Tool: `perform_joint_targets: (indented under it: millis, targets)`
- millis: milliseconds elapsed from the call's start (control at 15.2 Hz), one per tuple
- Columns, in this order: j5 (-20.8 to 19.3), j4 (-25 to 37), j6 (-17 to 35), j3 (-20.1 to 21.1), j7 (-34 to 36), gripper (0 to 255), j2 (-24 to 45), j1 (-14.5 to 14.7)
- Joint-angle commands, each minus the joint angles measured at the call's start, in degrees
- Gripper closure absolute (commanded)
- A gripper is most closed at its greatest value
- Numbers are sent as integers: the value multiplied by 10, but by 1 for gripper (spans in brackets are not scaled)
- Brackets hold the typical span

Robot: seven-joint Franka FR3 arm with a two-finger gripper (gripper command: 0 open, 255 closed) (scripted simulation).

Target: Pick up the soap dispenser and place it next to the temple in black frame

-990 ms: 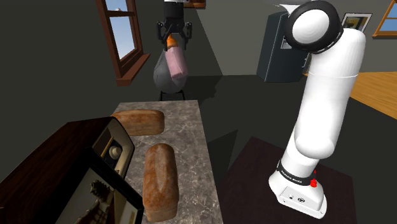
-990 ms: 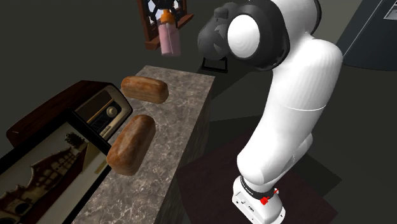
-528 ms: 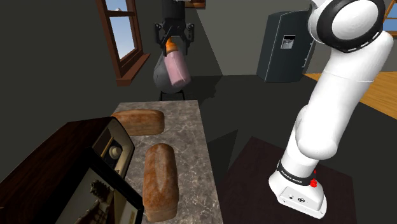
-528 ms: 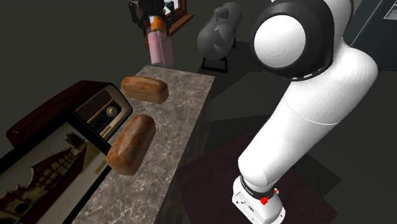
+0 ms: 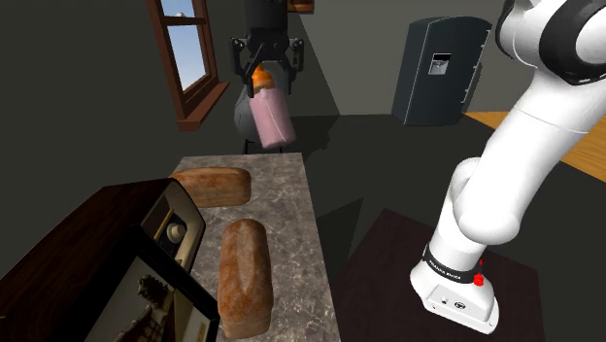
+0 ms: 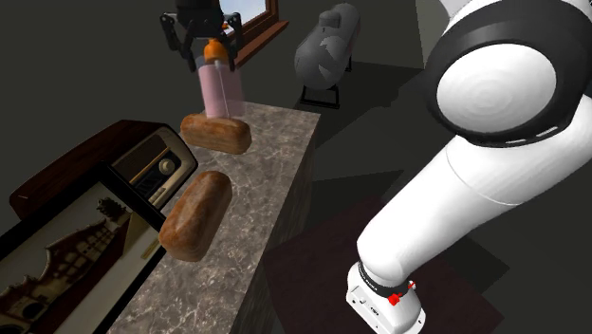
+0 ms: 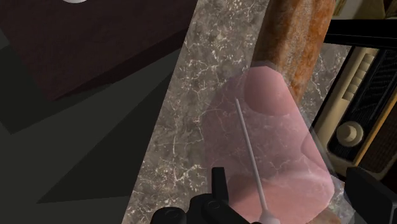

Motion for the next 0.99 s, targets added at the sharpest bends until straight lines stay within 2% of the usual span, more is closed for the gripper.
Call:
perform_joint_targets:
  millis: [0, 462, 924]
  targets:
    - [8, -18, -2, 13, 23, 255, -22, 10]
    - [33, -48, -4, 69, 112, 255, -62, 43]
    - [55, -45, -7, 135, 210, 255, -72, 74]
